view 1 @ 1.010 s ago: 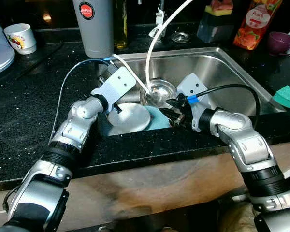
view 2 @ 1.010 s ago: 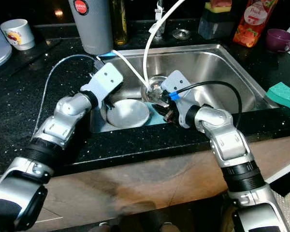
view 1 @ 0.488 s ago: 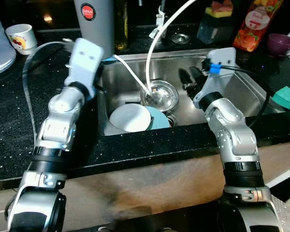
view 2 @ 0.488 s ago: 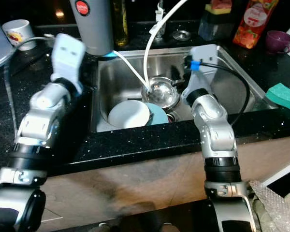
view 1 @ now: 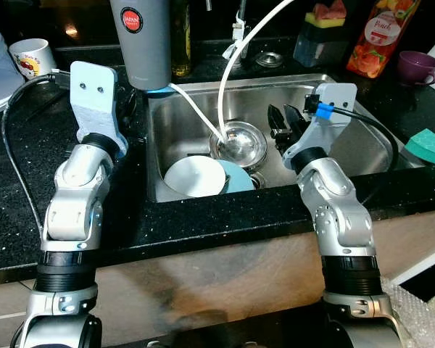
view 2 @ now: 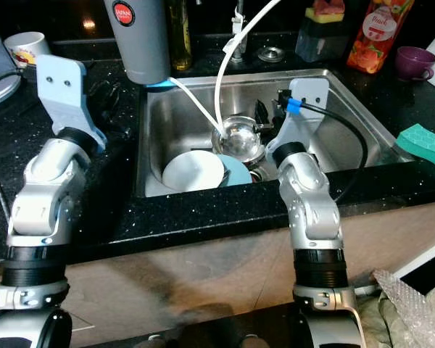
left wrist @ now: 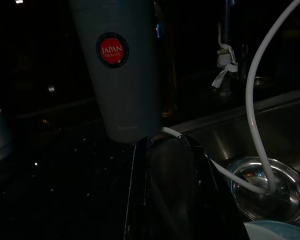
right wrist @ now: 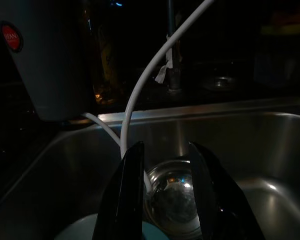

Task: Kitchen organization

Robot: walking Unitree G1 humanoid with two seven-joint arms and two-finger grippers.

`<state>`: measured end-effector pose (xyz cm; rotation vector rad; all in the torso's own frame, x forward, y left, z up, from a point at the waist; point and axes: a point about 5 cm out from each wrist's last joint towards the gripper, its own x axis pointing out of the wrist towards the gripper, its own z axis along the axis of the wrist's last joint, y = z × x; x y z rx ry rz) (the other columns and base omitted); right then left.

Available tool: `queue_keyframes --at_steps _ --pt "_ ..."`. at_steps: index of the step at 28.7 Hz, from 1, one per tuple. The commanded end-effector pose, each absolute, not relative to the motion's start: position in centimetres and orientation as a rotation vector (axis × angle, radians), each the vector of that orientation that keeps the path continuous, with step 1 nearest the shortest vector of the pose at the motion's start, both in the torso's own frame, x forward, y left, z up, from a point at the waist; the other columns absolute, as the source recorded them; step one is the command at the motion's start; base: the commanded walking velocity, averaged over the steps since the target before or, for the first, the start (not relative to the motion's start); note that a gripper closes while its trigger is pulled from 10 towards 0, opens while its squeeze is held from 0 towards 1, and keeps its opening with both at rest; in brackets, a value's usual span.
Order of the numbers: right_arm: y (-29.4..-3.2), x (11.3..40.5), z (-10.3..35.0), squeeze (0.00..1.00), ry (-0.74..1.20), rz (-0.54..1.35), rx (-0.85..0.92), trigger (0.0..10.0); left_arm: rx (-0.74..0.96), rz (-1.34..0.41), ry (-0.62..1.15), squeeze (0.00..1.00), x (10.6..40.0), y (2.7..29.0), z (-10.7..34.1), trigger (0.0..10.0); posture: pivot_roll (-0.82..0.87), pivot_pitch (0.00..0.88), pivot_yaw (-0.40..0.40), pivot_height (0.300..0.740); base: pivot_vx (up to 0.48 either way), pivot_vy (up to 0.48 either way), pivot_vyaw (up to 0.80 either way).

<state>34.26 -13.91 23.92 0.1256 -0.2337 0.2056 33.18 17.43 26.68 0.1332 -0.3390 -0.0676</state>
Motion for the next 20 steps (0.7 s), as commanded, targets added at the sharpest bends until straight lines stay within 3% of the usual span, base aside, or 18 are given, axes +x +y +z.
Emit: queue_keyframes --at_steps 1,20 --pt "-13.84 33.99 23.97 0.00 -0.235 0.208 0.131 10.0 0.119 -0.060 -0.322 0.00 32.97 17.43 26.48 10.0 0.03 0.129 -0.007 0.740 0.000 0.000 0.00" --pt "-13.21 34.12 24.13 0.00 -0.224 0.242 0.123 10.0 0.153 -0.062 -0.314 0.00 32.37 17.26 26.35 10.0 0.03 0.127 -0.013 0.740 0.000 0.000 0.00"
